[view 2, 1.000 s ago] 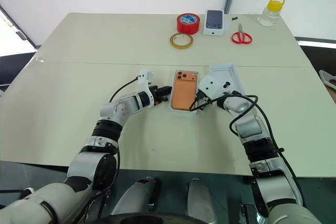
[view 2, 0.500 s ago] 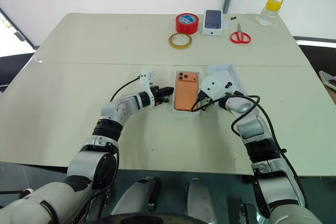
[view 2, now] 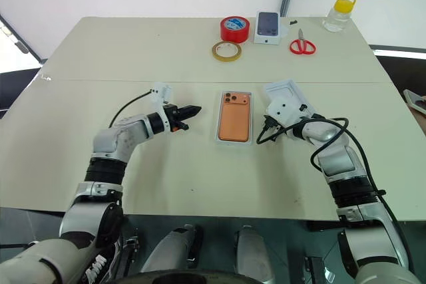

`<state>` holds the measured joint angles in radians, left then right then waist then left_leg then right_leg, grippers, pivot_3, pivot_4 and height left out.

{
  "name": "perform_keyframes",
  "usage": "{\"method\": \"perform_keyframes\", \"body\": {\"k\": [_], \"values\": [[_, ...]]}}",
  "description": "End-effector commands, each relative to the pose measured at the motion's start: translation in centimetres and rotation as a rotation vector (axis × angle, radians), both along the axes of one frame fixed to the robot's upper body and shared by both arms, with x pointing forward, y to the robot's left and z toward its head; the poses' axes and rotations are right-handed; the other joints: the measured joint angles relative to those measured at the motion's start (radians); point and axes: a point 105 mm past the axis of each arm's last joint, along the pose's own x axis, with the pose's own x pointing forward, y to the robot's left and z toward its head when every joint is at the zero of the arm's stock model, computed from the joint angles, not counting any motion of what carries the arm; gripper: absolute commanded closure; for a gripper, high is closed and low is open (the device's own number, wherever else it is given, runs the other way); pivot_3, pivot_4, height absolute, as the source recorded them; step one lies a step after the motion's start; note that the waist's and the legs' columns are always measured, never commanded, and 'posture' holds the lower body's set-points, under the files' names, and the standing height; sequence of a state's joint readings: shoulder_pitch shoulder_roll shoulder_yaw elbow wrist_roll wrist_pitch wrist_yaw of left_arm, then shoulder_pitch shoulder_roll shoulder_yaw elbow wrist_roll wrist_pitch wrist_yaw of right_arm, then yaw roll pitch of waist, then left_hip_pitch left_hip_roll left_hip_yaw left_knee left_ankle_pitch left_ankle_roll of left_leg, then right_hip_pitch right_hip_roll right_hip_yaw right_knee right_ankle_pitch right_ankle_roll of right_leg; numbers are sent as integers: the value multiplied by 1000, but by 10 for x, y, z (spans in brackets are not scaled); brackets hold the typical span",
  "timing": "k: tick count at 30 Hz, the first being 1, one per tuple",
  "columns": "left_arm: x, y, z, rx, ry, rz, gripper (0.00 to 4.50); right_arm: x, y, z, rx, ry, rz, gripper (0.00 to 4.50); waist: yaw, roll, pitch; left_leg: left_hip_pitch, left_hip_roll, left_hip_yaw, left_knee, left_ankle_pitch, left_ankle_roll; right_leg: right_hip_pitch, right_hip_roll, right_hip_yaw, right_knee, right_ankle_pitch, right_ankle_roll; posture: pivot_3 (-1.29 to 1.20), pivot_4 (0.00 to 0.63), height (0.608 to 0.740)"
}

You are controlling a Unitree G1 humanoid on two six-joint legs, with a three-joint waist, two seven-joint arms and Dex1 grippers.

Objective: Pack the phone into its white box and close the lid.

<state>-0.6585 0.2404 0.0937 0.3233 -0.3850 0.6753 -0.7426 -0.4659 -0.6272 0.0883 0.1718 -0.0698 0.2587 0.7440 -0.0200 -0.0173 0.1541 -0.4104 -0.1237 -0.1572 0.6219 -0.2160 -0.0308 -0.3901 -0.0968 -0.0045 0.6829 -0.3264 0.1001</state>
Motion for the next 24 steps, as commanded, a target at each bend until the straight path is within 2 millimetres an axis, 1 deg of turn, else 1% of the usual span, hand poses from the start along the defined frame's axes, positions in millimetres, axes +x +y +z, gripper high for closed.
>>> {"method": "perform_keyframes", "body": {"k": [1,4,5,7,9,11,12,13,15,16,18,19,20,22,24], "values": [[-5,11,23,13,-134,-9,2700,0,-5,25,35,-68,-16,2167,3,0,0,0,0,0,0,0,0,0,0,0,0,0,0,0,150,740],[-6,26,31,58,-227,13,1091,1,-14,29,61,-69,-73,538,3,0,0,0,0,0,0,0,0,0,0,0,0,0,0,0,150,740],[-9,32,35,55,-244,12,677,2,-18,34,71,-76,-106,98,3,0,0,0,0,0,0,0,0,0,0,0,0,0,0,0,150,740],[-15,39,40,57,-293,-13,668,3,-20,41,103,-68,-144,38,2,0,0,0,0,0,-1,0,0,0,0,0,0,0,0,0,150,740],[-22,43,44,126,-397,-47,668,3,-19,42,130,-24,-170,38,0,1,0,0,0,0,-1,0,0,-1,0,0,0,0,0,0,150,740],[-31,42,46,137,-437,-113,668,-4,-15,29,145,110,-184,38,2,1,0,0,0,0,-1,0,0,-1,0,0,0,0,0,0,150,740],[-34,41,46,135,-447,-134,668,-6,-14,25,145,150,-190,38,4,1,0,0,0,0,-1,0,0,-1,0,0,0,0,0,0,150,740],[-40,40,45,158,-479,-169,668,-7,-10,26,193,191,-203,38,5,1,0,0,0,0,-1,0,0,0,0,0,-1,0,0,0,150,740],[-51,38,46,167,-537,-240,668,-5,-9,30,226,239,-252,38,3,1,1,0,0,0,-1,-1,3,0,-1,0,-1,0,0,0,150,740],[-54,37,46,168,-553,-261,668,-6,-9,30,213,262,-267,38,4,1,1,0,0,0,-1,-1,2,-1,-1,1,-1,0,-1,0,150,740],[-60,38,46,184,-566,-300,668,-6,-9,39,154,265,-259,38,4,1,1,0,0,0,-1,-2,4,-1,-1,1,-1,0,-1,0,150,740],[-65,37,45,191,-573,-337,668,-6,-15,42,100,280,-281,38,3,2,1,0,0,0,-1,-3,5,-1,-1,1,-1,0,-1,0,150,740],[-71,36,44,200,-584,-378,668,-6,-20,46,97,304,-308,38,2,2,1,-1,0,0,-1,-3,5,-1,-1,1,-1,0,-1,0,150,740],[-78,35,41,223,-600,-424,668,-11,-27,46,69,382,-354,38,3,3,2,-1,0,1,-2,-3,6,-2,-1,1,-1,0,-1,0,150,740],[-81,35,39,237,-610,-443,668,-13,-30,44,70,440,-408,38,5,3,2,-1,0,1,-2,-3,6,-2,-1,1,-2,0,-1,0,150,740]]}}
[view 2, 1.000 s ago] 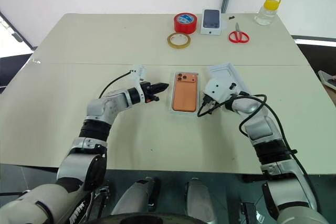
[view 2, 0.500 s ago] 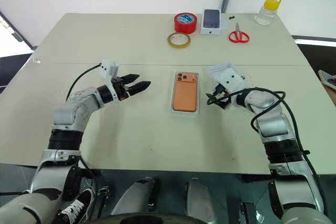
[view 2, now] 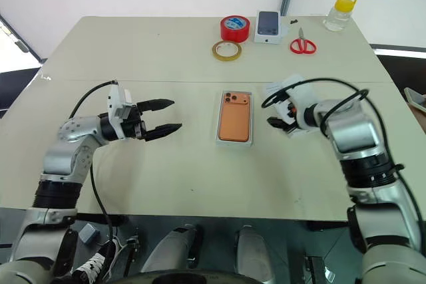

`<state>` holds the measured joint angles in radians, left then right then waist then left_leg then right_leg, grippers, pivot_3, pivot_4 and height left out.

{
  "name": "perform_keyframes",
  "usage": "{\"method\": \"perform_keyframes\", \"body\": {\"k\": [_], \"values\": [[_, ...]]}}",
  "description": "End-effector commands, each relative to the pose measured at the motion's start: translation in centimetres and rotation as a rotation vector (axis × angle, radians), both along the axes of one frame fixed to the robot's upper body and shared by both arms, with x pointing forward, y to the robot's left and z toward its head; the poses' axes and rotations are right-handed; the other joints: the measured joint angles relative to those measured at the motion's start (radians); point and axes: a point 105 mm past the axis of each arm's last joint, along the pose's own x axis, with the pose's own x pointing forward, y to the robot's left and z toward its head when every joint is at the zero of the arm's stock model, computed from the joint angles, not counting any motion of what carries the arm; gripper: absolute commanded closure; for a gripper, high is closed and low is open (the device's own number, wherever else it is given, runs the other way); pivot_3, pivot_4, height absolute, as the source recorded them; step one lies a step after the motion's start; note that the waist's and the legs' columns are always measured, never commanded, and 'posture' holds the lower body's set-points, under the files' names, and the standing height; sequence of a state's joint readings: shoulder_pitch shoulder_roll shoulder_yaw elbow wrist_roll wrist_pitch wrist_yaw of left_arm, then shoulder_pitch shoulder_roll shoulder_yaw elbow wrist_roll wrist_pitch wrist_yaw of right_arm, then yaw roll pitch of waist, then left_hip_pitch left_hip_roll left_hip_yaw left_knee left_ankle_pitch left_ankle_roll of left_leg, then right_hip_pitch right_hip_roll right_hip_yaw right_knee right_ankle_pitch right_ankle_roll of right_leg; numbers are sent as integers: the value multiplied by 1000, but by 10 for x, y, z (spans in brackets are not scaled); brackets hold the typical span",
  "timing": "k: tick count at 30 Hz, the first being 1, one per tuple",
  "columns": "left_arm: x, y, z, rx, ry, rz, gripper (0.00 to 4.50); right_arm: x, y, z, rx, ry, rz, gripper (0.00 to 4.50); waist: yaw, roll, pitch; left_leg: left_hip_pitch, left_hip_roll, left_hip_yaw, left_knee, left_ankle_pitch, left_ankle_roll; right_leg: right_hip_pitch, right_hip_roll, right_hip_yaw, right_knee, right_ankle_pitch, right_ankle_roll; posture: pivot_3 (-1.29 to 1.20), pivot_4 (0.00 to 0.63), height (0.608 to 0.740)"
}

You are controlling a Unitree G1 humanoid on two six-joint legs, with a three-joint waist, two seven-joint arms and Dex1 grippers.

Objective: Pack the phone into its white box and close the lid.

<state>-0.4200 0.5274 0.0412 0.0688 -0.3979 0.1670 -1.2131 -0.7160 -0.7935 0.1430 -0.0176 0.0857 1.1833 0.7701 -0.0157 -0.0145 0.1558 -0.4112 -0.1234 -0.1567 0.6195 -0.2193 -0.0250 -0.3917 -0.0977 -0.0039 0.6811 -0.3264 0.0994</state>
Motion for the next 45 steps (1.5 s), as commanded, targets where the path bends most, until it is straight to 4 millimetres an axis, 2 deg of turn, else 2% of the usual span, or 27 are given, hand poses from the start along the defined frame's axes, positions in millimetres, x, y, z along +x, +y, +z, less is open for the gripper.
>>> {"method": "perform_keyframes", "body": {"k": [1,8,13,19,22,29,35,38,42,45], "values": [[-9,-4,7,17,-60,-62,668,-5,3,-1,8,88,-44,38,0,0,0,0,0,0,0,0,0,0,0,0,0,0,0,0,150,740],[-9,4,9,7,-61,-70,668,4,32,3,19,104,2,38,-4,1,1,0,0,0,-1,-1,1,-1,0,0,0,0,0,0,150,740],[-13,10,11,22,-64,-71,668,8,24,-6,-11,122,-39,38,1,1,1,0,0,0,-1,-1,1,-1,0,0,0,0,0,0,150,740],[-13,5,10,-7,-65,-48,668,9,19,-16,-33,148,-54,38,-4,1,1,0,0,0,-1,-1,1,-1,0,0,0,0,0,0,150,740],[-14,2,8,-13,-65,-40,668,10,19,-19,-24,156,-61,877,-5,1,1,0,0,0,-1,-1,1,-2,0,0,0,0,0,0,150,740],[-13,2,10,-31,-61,-11,668,10,15,-28,-45,166,-79,4408,-4,1,1,0,0,0,-1,-1,1,-1,0,0,0,0,0,0,150,740],[-12,2,10,-35,-55,1,668,13,14,-20,-31,138,-119,4460,-5,1,1,0,0,0,-1,-1,1,-1,0,0,0,0,0,0,150,740],[-10,1,9,-40,-51,12,668,22,19,-6,5,88,-135,4460,-6,1,1,0,0,0,-1,-1,1,-1,0,0,0,0,0,0,150,740],[-7,3,10,-44,-50,32,668,38,52,35,196,-45,-70,4460,-14,2,2,0,0,0,-2,0,1,-2,1,0,1,0,0,0,150,740],[-2,5,13,-52,-50,50,668,36,89,66,515,-59,8,4460,-19,2,2,0,0,0,-3,0,0,-3,1,0,2,0,0,0,150,740]]}}
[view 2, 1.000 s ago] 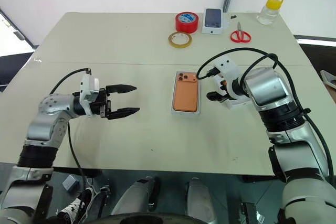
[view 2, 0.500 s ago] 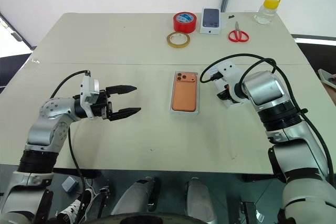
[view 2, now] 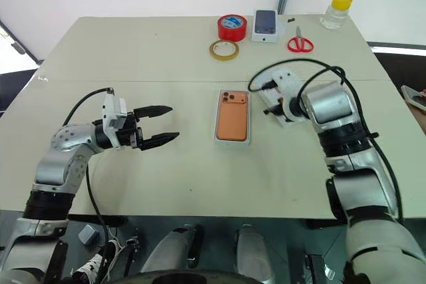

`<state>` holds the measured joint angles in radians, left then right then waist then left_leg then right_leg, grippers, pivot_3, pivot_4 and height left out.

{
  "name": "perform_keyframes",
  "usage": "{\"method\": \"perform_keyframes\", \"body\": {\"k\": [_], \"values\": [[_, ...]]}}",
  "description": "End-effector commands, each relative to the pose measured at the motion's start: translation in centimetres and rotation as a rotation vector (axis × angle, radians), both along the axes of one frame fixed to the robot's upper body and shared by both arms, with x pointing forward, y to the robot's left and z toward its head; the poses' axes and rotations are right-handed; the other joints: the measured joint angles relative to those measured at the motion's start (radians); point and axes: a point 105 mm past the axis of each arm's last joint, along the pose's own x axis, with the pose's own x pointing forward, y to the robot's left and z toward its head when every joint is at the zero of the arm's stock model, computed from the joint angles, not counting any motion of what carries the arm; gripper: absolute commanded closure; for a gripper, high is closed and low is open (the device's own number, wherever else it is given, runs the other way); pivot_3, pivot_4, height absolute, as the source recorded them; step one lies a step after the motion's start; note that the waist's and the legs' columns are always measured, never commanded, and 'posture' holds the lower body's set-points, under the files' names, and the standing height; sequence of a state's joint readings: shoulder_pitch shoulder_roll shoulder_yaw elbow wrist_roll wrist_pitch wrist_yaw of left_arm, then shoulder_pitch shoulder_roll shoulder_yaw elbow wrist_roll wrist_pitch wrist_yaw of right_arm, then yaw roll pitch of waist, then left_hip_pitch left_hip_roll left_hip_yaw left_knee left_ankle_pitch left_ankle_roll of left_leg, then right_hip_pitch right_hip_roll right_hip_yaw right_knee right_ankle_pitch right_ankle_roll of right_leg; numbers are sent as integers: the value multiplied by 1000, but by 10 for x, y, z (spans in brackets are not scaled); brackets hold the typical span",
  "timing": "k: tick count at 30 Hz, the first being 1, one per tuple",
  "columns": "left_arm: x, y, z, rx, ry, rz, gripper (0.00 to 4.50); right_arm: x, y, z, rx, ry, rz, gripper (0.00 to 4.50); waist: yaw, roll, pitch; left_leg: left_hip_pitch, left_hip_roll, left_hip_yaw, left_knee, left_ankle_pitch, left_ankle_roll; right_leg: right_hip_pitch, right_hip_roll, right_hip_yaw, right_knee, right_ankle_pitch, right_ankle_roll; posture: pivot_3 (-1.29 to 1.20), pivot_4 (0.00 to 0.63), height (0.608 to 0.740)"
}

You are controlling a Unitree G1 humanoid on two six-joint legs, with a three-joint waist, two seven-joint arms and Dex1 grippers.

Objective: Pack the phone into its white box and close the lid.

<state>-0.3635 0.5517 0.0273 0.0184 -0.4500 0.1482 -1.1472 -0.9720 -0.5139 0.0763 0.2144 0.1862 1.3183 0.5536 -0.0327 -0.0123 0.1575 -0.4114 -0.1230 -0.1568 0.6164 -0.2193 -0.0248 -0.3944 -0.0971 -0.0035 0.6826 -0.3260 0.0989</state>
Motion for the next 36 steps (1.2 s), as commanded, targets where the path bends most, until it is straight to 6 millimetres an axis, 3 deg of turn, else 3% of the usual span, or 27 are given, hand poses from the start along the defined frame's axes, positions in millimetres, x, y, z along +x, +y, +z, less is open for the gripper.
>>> {"method": "perform_keyframes", "body": {"k": [1,4,6,8,11,15,21,24,30,33,36], "values": [[5,3,15,-26,-42,23,668,-4,35,51,342,-81,87,4460,-3,0,0,0,0,0,0,0,0,0,0,0,0,0,0,0,150,740],[8,4,18,-40,-35,36,668,-30,79,75,694,-10,267,4460,-4,0,0,0,0,-1,0,0,-1,1,0,0,0,0,0,0,150,740],[9,4,19,-49,-29,43,668,-39,90,83,809,-7,322,4460,-6,0,0,0,0,-1,0,0,0,0,0,0,0,0,0,0,150,740],[11,5,20,-56,-31,62,668,-41,100,77,844,7,312,4460,-5,1,0,0,0,-1,0,0,0,0,0,0,1,0,0,0,150,740],[15,7,25,-79,-39,90,668,-47,114,57,1028,115,318,4460,-8,0,0,0,0,-1,0,0,0,0,0,0,1,0,-1,0,150,740],[26,18,33,-145,-8,190,668,-68,138,19,1196,269,304,4460,-12,3,2,1,0,-1,-1,0,0,-1,0,0,2,0,-1,0,150,740],[29,26,39,-225,45,266,668,-77,147,2,1272,342,215,4460,-21,5,3,-5,0,2,-1,2,-2,-9,0,4,7,1,-1,0,150,740],[28,23,33,-231,71,261,1478,-75,150,-6,1294,393,165,4500,-25,5,3,-4,0,2,-1,2,-2,-9,0,4,8,1,-1,0,150,740],[38,37,43,-288,67,336,4445,-74,159,-3,1295,408,159,4500,-37,5,3,-4,0,3,-1,2,-2,-10,0,4,9,1,-1,0,150,740],[38,35,40,-281,73,333,4445,-74,156,-11,1297,426,134,4500,-38,5,3,-4,1,4,-1,2,-2,-10,0,4,10,1,-1,0,150,740],[35,27,36,-275,63,331,4445,-82,163,-4,1323,438,206,4500,-37,5,3,-4,1,5,-1,2,-2,-10,0,6,10,1,-1,0,150,740]]}}
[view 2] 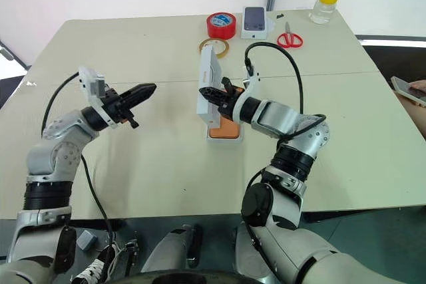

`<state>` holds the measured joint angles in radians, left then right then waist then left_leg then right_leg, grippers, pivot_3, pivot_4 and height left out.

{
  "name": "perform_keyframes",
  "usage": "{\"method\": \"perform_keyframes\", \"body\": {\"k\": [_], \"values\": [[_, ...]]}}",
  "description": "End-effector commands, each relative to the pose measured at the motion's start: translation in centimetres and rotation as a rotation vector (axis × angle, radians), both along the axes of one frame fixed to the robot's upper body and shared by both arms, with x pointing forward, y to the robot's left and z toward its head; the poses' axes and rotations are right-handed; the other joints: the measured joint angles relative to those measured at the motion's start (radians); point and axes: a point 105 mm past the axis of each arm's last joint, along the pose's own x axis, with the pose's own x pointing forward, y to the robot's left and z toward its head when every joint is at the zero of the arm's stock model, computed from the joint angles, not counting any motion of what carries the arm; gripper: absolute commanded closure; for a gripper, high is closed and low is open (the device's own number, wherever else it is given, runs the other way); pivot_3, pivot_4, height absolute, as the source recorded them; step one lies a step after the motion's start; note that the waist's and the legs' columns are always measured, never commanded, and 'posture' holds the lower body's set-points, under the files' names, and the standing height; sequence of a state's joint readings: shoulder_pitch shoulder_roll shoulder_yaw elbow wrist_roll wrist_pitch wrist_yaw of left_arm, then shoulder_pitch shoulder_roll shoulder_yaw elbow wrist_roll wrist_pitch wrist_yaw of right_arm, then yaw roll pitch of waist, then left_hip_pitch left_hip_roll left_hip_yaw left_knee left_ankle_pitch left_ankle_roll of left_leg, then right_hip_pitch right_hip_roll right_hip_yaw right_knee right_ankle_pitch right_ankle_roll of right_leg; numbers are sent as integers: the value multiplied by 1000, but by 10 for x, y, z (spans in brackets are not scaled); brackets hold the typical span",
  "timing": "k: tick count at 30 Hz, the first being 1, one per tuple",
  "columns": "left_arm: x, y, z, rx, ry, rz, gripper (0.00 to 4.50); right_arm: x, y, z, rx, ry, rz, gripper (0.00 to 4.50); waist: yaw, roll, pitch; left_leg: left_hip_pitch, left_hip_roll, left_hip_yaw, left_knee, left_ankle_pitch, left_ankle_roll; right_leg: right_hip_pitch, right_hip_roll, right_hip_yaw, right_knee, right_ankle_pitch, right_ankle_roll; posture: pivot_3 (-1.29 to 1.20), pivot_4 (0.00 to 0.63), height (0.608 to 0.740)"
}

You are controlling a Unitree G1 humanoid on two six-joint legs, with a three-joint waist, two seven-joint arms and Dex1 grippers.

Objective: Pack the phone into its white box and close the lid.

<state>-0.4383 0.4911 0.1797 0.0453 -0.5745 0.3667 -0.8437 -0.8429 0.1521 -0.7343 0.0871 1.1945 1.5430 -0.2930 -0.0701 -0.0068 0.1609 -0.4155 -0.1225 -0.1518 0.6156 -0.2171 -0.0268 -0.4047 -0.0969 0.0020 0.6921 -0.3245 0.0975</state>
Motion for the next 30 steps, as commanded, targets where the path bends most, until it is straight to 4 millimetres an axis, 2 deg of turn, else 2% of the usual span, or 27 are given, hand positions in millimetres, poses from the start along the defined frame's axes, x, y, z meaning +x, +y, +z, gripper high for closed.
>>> {"method": "perform_keyframes", "body": {"k": [1,7,11,12,14,15,17,23,30], "values": [[-4,-7,6,-3,-40,0,4445,-34,51,-11,212,73,179,4500,0,0,0,0,0,0,0,0,0,0,0,0,0,0,0,0,150,740],[-4,-13,4,-37,-19,-11,4445,-43,59,-7,304,101,252,4500,-1,0,0,1,1,2,0,0,0,0,0,2,0,0,0,0,150,740],[-5,-18,-1,-30,-12,-25,4445,-51,69,-33,222,181,288,4500,1,-1,-2,1,1,3,0,0,1,0,0,2,0,0,0,0,150,740],[-5,-19,-2,-34,-4,-23,4445,-52,72,-37,222,198,295,4500,4,-4,-4,1,1,3,0,0,1,0,0,2,0,0,0,0,150,740],[-3,-18,-2,-39,4,-18,4445,-52,73,-41,215,209,283,4500,10,-2,-2,6,3,3,-1,-1,2,7,2,2,-5,0,0,0,150,740],[-3,-17,-5,-25,4,-12,4445,-47,71,-47,194,229,239,4500,8,1,-1,5,2,5,0,-2,3,7,1,2,-5,0,0,0,150,740],[-3,-16,-11,-27,23,-7,4445,-36,66,-56,170,250,172,4500,-2,0,-3,8,1,11,0,-3,5,7,2,10,-4,2,3,0,150,740],[-10,-30,-30,-36,71,-28,4445,-24,56,-53,197,227,111,4500,1,0,-3,11,7,12,-1,-3,5,9,7,12,-5,3,2,0,150,740],[-3,-39,-44,-57,94,-12,4445,-4,44,-49,196,200,31,4500,3,0,-3,11,8,13,-1,-3,5,8,8,12,-6,4,0,0,150,740]]}}
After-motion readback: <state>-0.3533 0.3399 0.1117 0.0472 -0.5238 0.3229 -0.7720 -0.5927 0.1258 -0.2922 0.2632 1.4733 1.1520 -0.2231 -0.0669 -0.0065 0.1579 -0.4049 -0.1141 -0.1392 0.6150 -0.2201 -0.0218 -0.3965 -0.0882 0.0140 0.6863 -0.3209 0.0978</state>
